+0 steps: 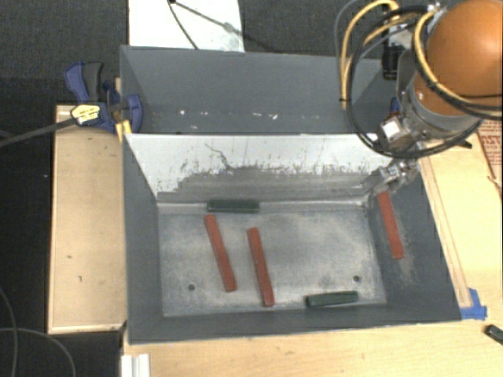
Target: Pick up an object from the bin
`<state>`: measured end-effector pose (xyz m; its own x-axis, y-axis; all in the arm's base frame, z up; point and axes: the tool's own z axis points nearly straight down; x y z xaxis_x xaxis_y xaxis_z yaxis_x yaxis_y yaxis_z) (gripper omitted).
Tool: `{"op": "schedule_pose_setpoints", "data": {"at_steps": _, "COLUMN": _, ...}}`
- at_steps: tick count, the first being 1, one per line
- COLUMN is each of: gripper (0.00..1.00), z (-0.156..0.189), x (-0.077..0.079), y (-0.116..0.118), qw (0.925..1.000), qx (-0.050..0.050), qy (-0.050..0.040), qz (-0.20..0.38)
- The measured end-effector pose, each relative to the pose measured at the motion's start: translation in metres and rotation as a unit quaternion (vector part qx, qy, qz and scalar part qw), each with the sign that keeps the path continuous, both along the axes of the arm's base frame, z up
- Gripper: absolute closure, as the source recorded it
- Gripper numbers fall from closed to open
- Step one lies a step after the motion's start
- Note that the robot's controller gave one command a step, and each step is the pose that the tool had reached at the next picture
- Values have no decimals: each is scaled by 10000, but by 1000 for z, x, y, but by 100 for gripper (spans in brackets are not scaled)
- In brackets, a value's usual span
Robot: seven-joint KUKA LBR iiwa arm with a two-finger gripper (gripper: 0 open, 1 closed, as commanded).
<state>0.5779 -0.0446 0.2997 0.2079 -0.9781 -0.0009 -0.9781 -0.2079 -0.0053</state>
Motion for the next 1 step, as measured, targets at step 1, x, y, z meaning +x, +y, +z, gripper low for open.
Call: {"op": "schedule_pose_setpoints", "data": {"at_steps": 1, "gripper": 100, "z": -31, "x": -58, "y": -37, "qw": 9910, "qx": -7, "qy": 46, "qz": 1341}}
